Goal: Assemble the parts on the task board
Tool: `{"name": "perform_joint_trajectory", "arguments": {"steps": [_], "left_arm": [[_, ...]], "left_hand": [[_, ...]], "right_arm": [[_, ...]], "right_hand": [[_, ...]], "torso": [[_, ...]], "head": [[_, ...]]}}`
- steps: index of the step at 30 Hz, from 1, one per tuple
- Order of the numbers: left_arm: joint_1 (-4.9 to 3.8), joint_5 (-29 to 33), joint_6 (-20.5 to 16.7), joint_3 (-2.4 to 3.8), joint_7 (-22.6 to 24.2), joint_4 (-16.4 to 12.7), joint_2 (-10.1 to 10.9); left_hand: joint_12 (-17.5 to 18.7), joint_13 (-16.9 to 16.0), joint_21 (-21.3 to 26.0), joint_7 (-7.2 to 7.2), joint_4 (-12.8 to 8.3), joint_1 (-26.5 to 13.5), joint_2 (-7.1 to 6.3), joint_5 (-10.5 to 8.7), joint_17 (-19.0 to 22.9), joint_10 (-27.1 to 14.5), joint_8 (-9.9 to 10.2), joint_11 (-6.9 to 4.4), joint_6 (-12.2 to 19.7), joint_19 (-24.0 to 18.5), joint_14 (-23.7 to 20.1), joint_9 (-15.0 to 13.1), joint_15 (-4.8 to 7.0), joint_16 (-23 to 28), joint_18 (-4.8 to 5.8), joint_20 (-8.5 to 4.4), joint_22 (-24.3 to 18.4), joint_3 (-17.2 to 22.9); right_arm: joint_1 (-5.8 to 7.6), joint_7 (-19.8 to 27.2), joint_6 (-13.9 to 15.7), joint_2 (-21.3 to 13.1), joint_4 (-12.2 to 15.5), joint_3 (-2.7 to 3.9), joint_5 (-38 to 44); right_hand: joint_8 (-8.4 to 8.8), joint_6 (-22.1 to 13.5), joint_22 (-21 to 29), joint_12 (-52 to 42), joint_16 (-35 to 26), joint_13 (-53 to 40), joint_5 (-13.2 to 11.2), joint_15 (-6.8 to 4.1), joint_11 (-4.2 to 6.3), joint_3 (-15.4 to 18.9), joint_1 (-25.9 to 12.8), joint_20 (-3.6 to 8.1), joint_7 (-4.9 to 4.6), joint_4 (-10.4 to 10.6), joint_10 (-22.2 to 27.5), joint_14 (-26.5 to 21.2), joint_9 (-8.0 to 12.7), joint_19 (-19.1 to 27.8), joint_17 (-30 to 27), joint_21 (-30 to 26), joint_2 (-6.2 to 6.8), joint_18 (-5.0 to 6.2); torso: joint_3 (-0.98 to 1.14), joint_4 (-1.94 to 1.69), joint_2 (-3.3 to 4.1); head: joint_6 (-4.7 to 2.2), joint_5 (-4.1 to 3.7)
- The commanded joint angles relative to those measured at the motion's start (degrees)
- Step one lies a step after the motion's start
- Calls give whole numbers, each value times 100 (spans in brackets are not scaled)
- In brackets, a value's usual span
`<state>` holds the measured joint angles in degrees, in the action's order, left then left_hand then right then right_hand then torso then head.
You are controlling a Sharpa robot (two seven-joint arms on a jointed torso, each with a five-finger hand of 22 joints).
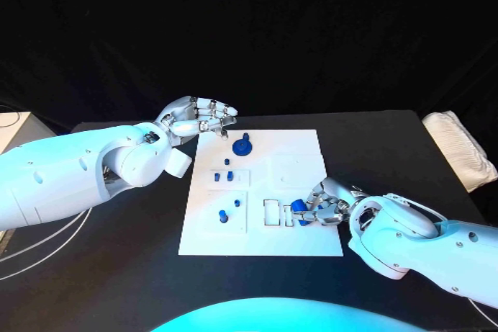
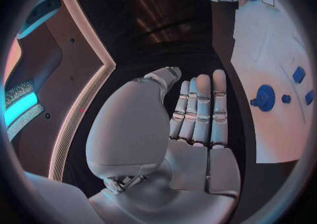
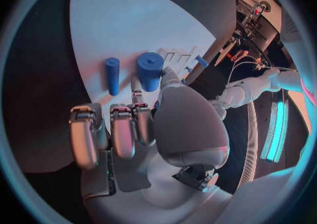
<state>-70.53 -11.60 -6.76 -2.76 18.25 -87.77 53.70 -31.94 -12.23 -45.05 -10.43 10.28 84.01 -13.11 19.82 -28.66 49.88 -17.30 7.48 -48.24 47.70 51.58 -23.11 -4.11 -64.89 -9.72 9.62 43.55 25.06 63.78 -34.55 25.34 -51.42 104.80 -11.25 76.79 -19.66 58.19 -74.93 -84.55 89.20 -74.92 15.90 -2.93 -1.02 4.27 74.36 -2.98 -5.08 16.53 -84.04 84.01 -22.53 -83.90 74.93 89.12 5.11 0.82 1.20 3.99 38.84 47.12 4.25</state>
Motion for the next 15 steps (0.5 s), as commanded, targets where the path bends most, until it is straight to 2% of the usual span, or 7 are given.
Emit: {"name": "perform_joint_trajectory", "arguments": {"steps": [1,3,4,7,11,15], "left_arm": [[-2,14,93,4,3,-9,-8],[-2,13,90,4,-12,-6,-10],[-2,12,82,4,-48,1,-11],[-3,6,79,4,-97,18,-15],[-3,0,52,4,-135,33,-28],[-3,-2,16,4,-166,35,-40]], "left_hand": [[-32,-6,22,-13,25,-35,15,26,5,33,-11,-5,-34,-44,-26,7,17,22,-62,11,-6,-23],[-32,-6,22,-13,25,-35,15,26,5,33,-11,-5,-34,-44,-26,7,17,22,-62,11,-6,-23],[-32,-6,22,-13,25,-35,15,26,5,33,-11,-5,-34,-44,-26,7,17,22,-62,11,-6,-23],[-29,-4,26,-15,30,-38,20,26,6,27,-10,-3,-35,-42,-26,8,16,22,-63,12,-7,-22],[-27,-3,28,-17,33,-42,20,25,6,22,-10,-2,-35,-41,-26,8,15,22,-63,12,-8,-24],[-22,0,31,-18,33,-36,31,28,7,11,-11,0,-37,-36,-25,9,14,23,-65,13,-9,-18]], "right_arm": [[-37,85,338,-30,26,-29,-313],[-27,166,511,-58,73,-25,-449],[1,243,654,-84,125,-18,-602],[82,362,824,-106,192,-8,-847],[231,480,941,-78,267,6,-1057],[320,505,966,-32,301,12,-1199]], "right_hand": [[-48,70,-1504,-12,37,-845,44,-48,60,31,-23,53,29,9,-171,571,-27,-608,1380,73,-92,-79],[-77,132,-1507,-28,56,-875,75,-68,87,6,3,67,60,4,-195,584,-24,-610,1438,88,-154,-82],[-87,170,-1507,-41,60,-906,-70,-90,111,-31,18,87,83,6,-221,586,-8,-610,1450,88,-201,-82],[-92,191,-1507,-62,72,-939,-90,-99,122,-62,33,95,96,5,-245,593,0,-610,1483,88,-231,-82],[-89,194,-1507,-48,69,-928,-71,-105,129,-87,53,101,102,1,-240,591,9,-610,1475,88,-249,-82],[-85,191,-1507,-45,68,-927,-65,-107,131,-98,69,103,104,-5,-240,591,13,-610,1472,88,-248,-82]], "torso": [[3,-5,0],[0,-4,-2],[-2,-3,-4],[-3,0,-3],[-2,9,0],[-5,-12,-2]], "head": [[-9,4],[-6,0],[-5,-4],[-12,-8],[-34,-27],[-32,-39]]}}
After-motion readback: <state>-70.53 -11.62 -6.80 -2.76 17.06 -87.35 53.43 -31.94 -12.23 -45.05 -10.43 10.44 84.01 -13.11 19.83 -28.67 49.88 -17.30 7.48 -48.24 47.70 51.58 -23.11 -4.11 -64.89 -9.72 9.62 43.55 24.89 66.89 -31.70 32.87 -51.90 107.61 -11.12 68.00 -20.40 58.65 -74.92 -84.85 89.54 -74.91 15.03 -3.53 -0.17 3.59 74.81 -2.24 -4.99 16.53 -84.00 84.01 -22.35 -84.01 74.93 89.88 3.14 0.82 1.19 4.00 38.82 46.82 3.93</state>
